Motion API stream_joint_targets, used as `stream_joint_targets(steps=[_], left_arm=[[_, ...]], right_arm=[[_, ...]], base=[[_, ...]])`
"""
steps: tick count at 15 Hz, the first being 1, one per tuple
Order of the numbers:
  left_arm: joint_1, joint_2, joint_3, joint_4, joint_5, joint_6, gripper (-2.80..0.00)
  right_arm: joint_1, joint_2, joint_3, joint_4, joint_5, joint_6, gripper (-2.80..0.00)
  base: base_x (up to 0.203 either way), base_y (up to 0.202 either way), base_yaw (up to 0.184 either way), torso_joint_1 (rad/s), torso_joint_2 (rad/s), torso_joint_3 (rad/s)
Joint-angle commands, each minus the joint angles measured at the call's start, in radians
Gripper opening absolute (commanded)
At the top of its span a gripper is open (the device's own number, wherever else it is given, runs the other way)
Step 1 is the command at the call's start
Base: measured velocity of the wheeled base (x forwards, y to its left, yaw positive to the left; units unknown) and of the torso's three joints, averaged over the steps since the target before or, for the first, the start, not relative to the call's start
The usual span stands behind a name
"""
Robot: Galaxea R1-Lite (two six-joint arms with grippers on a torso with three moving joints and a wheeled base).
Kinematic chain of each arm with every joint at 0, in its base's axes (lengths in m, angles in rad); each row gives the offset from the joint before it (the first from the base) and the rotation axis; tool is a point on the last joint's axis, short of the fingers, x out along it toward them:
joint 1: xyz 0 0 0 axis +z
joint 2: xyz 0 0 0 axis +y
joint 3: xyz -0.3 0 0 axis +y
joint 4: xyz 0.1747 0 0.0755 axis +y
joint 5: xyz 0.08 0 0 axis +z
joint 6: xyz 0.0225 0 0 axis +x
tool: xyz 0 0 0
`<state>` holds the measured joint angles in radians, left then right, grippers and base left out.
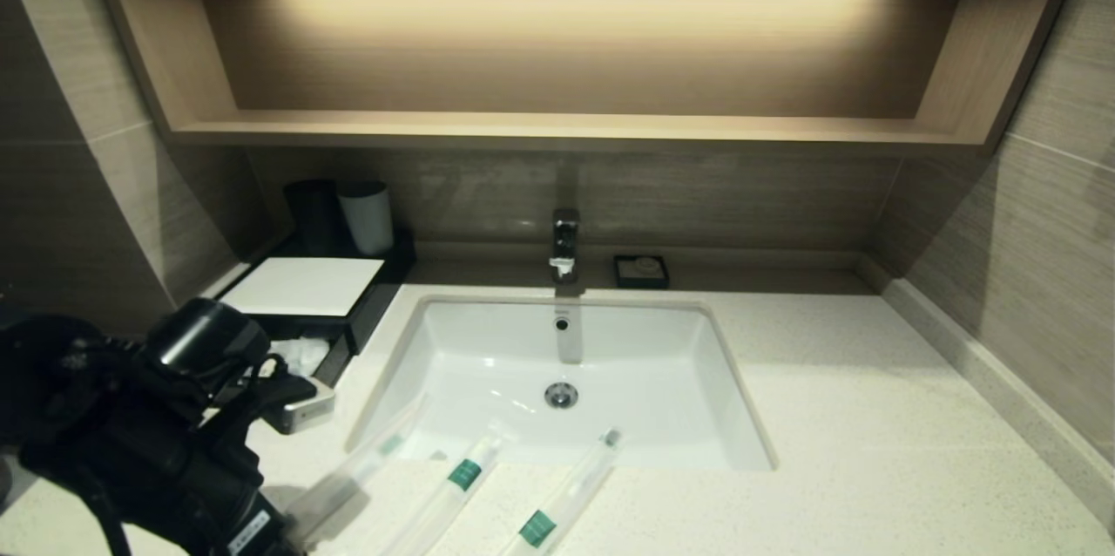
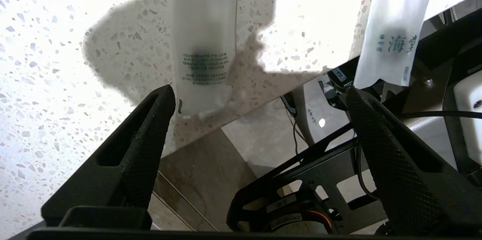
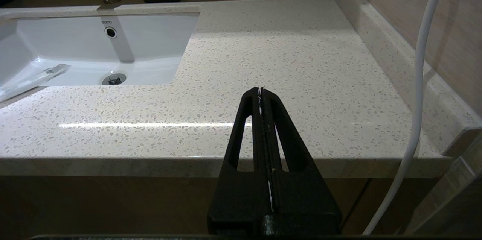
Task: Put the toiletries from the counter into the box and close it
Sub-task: Pick up the bathroom toiletry
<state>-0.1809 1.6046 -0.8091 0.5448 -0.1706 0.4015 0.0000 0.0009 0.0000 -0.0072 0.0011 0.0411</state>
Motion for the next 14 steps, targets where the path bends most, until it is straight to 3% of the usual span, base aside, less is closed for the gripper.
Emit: stream_joint_targets(steps=[1, 14], left_arm=[[0.000, 0.027, -0.002, -0.004, -0.001, 0.002, 0.00], [0.000, 0.089, -0.002, -0.068, 0.005, 0.002, 0.00]], right_arm=[[0.000, 0.001, 0.000, 0.000, 0.000, 0.000, -2.80], [0.000, 0.001, 0.000, 0.000, 0.000, 0.000, -2.80]], base=[[0.000, 0.000, 0.000, 0.000, 0.00, 0.000], [0.000, 0.000, 0.000, 0.000, 0.00, 0.000]])
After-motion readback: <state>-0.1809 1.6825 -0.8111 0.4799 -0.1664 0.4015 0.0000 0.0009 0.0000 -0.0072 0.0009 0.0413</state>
